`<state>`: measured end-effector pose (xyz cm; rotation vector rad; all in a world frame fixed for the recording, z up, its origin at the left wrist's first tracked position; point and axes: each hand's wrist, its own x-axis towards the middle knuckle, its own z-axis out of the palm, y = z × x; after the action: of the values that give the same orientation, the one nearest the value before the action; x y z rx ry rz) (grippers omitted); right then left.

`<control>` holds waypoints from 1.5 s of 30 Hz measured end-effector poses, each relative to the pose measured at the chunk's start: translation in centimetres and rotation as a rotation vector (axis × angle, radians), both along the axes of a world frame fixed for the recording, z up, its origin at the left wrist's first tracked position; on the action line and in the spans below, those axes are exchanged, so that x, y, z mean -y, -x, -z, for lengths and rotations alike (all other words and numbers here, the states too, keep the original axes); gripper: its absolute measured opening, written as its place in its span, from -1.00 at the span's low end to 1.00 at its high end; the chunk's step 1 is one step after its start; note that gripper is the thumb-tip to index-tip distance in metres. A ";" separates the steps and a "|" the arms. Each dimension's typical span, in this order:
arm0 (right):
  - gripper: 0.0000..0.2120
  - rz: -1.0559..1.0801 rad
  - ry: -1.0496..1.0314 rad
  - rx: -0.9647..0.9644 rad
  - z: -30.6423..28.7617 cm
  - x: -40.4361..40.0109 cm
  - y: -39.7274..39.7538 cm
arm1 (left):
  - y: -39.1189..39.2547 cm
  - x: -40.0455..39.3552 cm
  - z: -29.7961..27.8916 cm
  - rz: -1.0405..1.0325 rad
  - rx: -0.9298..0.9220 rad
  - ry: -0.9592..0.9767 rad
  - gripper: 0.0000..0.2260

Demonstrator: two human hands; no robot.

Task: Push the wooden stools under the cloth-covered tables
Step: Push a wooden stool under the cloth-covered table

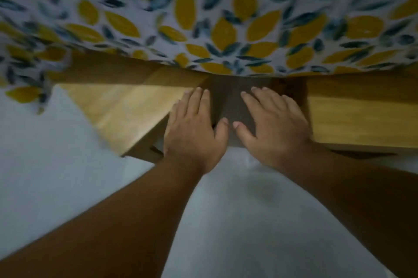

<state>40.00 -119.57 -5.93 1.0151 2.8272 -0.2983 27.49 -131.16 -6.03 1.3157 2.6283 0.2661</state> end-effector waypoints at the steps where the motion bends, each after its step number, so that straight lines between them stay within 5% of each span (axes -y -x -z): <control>1: -0.27 -0.002 -0.007 -0.002 -0.2 1.3 1.5 | 1.6 1.9 -0.4 -0.004 0.001 -0.006 -0.33; 9: -0.31 -0.018 0.041 0.008 -1.9 7.3 12.6 | 12.2 11.0 -2.0 -0.114 0.027 0.041 -0.32; 19: -0.32 0.130 0.069 0.053 2.5 11.3 23.9 | 24.9 9.6 1.0 0.071 -0.003 0.109 -0.40; 27: -0.29 0.327 -0.091 -0.145 6.7 14.4 25.8 | 31.1 7.2 5.8 0.168 -0.048 0.055 -0.26; 37: -0.12 0.225 -0.107 -0.098 6.9 13.1 25.3 | 31.3 7.5 6.8 0.160 -0.066 0.021 -0.22; 45: -0.04 -0.152 0.028 0.141 5.1 5.3 23.3 | 23.4 8.7 6.5 -0.264 0.043 -0.054 -0.22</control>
<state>16.66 -124.90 -11.00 0.7769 2.7446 -0.2401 4.07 -139.89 -12.52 0.9631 2.7729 0.4006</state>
